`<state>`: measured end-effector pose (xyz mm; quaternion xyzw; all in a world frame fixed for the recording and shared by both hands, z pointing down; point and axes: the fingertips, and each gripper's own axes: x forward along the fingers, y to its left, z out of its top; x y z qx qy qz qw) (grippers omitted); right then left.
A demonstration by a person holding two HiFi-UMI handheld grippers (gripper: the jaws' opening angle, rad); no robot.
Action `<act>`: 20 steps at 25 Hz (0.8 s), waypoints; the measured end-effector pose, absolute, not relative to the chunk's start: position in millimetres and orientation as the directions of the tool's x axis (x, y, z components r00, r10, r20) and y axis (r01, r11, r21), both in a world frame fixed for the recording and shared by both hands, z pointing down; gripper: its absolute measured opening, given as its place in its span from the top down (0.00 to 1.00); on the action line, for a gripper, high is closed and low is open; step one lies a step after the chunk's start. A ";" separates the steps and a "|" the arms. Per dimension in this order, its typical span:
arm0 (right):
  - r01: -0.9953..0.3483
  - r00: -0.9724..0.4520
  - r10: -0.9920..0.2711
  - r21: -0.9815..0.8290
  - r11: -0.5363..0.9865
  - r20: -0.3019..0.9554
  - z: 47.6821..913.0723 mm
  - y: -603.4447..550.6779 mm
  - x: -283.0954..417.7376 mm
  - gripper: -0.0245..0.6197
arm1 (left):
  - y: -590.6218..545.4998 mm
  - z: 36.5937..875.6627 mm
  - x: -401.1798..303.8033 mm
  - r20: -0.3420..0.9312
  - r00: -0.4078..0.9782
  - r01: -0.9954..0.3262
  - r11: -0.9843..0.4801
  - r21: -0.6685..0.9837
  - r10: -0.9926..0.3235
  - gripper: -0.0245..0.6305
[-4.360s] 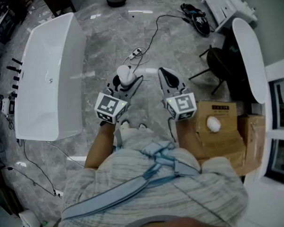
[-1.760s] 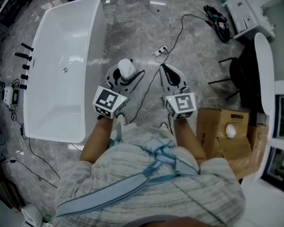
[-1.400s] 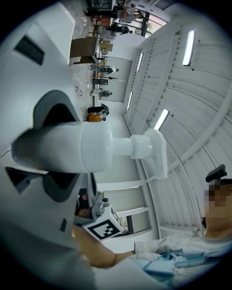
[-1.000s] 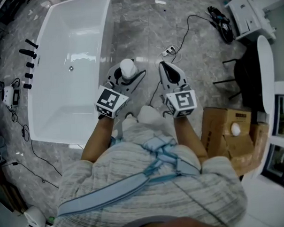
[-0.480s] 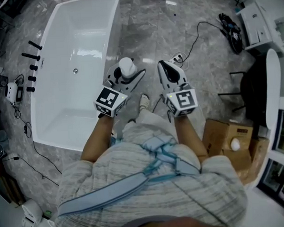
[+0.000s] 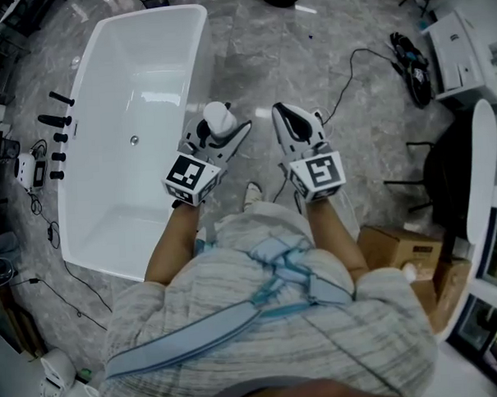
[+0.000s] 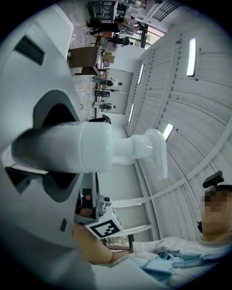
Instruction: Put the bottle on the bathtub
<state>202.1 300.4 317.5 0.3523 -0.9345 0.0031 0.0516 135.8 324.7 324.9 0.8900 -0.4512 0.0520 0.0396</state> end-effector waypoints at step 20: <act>-0.601 -0.782 -0.609 0.099 0.793 0.133 322.6 132.5 180.4 0.95 | 138.4 321.8 105.1 0.099 0.561 -0.826 -0.563 0.009 -0.822 0.61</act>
